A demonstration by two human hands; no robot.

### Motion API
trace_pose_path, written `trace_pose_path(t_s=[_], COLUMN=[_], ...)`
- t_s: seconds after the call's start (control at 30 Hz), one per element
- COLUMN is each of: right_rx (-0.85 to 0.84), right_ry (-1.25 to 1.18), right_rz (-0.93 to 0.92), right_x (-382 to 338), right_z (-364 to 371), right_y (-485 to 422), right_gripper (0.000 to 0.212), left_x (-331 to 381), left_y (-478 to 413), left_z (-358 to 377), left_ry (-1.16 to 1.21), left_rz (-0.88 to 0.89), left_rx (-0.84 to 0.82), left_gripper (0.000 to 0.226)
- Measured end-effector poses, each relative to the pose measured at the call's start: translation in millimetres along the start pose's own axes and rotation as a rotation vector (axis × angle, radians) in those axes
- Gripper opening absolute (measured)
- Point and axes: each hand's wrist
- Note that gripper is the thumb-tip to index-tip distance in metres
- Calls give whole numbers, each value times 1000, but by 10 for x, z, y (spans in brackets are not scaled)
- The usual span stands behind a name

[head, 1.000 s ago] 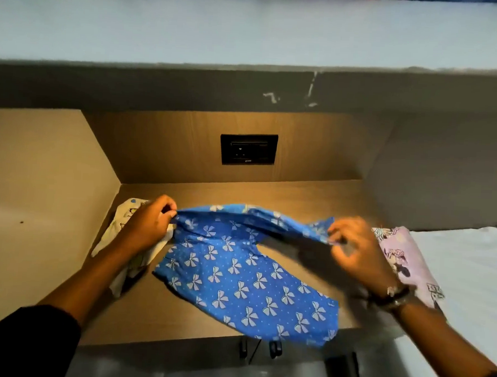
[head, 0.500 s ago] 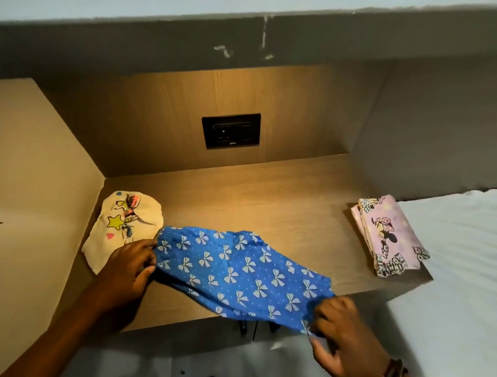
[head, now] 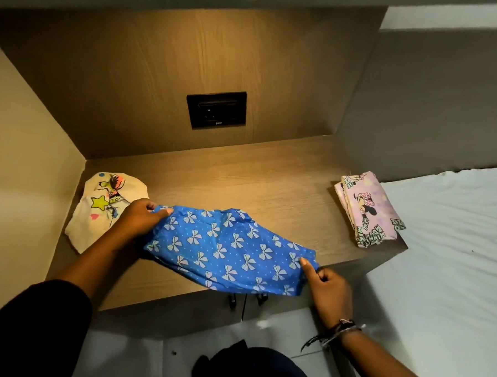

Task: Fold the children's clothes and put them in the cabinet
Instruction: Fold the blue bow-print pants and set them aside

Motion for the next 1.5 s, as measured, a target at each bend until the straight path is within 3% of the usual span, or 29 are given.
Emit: trace_pose_path(t_s=[0.1,0.23,0.33,0.43,0.53,0.73,0.9,1.03,1.17,1.23,1.3,1.37,1.5], right_rx=[-53,-271,-271,-286,-196,-30,-127,-132,-161,-240,-324,-339,-245], right_ry=[-163,-383,-408,-433,-389,-109,204,437,404,352,258,182,93], right_rz=[162,289,271,192,85,-285,-289,-314,-308,-205,-72,-8,-217], right_x=[-18,-3,-3,-96,-287,-978,-1117,-1014,-933,-926,-966,-1065,-1479], right_z=[50,128,103,39,-57,-182,75,161,102,74,60,55,99], right_y=[4,-24,-27,-56,-144,-788,-1417,-1541,-1463,-1465,-1463,-1440,-1309], right_gripper=[68,66,59,33,25,46,48,38,52,46,28,25,15], left_x=[18,91,124,93,71,30,-40,-59,-165,-207,-217,-195,-145], left_y=[-67,-96,-76,-34,-13,18,129,248,290,282,264,267,326], left_z=[-7,-77,-99,-98,-146,-75,218,324,330,297,263,257,240], left_ry=[-19,-26,-32,45,252,400,284,214,233,307,347,372,473], left_rz=[-40,-108,-55,-4,-14,-40,-101,-46,-165,-254,-267,-258,-281], left_rx=[-53,-146,-131,-137,-119,33,241,296,239,174,169,164,150], left_gripper=[26,23,22,21,18,18,20,28,47,50,40,27,21])
Point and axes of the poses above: each hand's wrist, its own y-axis away from the middle knuckle, its own z-axis out of the palm, x = y × z, and after that the axes turned 4 degrees about x, right-handed
